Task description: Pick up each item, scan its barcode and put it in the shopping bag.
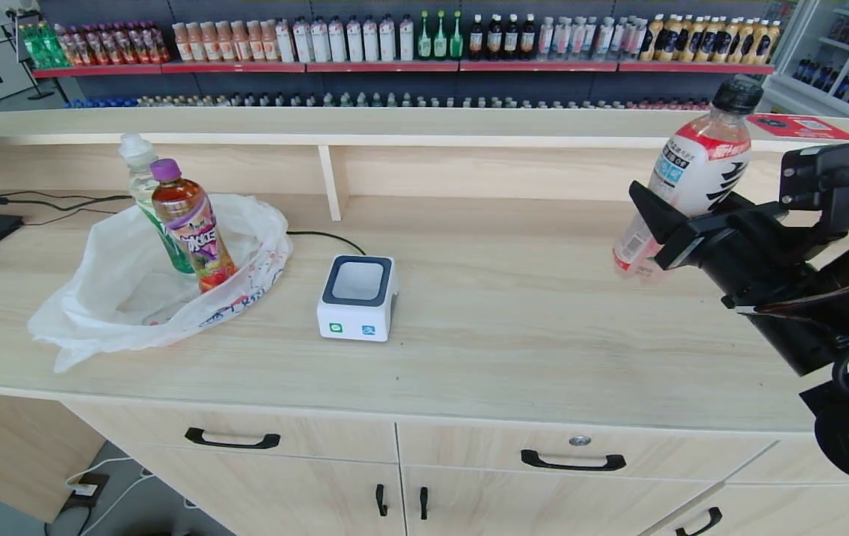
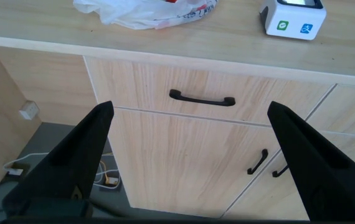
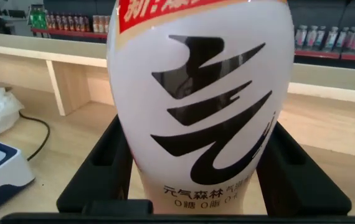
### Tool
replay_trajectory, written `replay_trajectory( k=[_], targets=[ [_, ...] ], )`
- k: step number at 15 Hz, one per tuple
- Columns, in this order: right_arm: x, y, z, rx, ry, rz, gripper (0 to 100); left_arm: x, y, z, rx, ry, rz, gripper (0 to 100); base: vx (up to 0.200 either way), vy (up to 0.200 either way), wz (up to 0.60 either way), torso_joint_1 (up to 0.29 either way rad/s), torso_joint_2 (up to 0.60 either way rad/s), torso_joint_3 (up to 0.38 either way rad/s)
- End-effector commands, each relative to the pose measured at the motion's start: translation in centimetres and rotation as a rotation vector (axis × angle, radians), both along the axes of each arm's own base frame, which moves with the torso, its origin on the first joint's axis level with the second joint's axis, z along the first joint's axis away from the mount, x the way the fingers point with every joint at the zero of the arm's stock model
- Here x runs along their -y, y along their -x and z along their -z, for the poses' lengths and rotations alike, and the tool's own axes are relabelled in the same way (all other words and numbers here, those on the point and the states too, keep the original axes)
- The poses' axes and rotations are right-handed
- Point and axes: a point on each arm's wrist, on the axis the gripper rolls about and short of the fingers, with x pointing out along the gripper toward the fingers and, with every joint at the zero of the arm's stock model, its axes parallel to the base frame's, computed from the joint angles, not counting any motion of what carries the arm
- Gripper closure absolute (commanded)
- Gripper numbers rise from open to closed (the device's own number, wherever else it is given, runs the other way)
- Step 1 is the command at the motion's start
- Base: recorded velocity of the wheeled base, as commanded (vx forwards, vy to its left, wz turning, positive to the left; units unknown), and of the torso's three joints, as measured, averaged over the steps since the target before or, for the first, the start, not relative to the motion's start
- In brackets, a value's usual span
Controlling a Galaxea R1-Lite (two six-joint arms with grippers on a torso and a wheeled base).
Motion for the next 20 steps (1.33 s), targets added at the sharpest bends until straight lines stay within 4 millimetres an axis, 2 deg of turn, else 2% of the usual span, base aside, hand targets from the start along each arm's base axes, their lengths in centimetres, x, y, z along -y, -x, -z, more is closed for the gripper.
replay_trajectory(
  k=[1,3,20],
  targets=[
    [0.64,-0.46,0.49,-0.013,0.002,0.026,100,0.0,0.0,-0.01,0.001,0.001,0.0,0,0.0,0.0,0.0,0.0,0.0,0.0],
    [1.21,-0.35,0.48,-0.015,0.002,0.043,100,0.0,0.0,-0.01,0.001,0.001,0.0,0,0.0,0.1,0.0,-0.006,0.0,0.006],
    [1.28,0.16,0.31,-0.015,-0.007,0.037,100,0.0,-0.01,-0.01,0.0,0.007,-0.003,0,0.0,0.2,0.0,0.005,0.0,0.002]
  ],
)
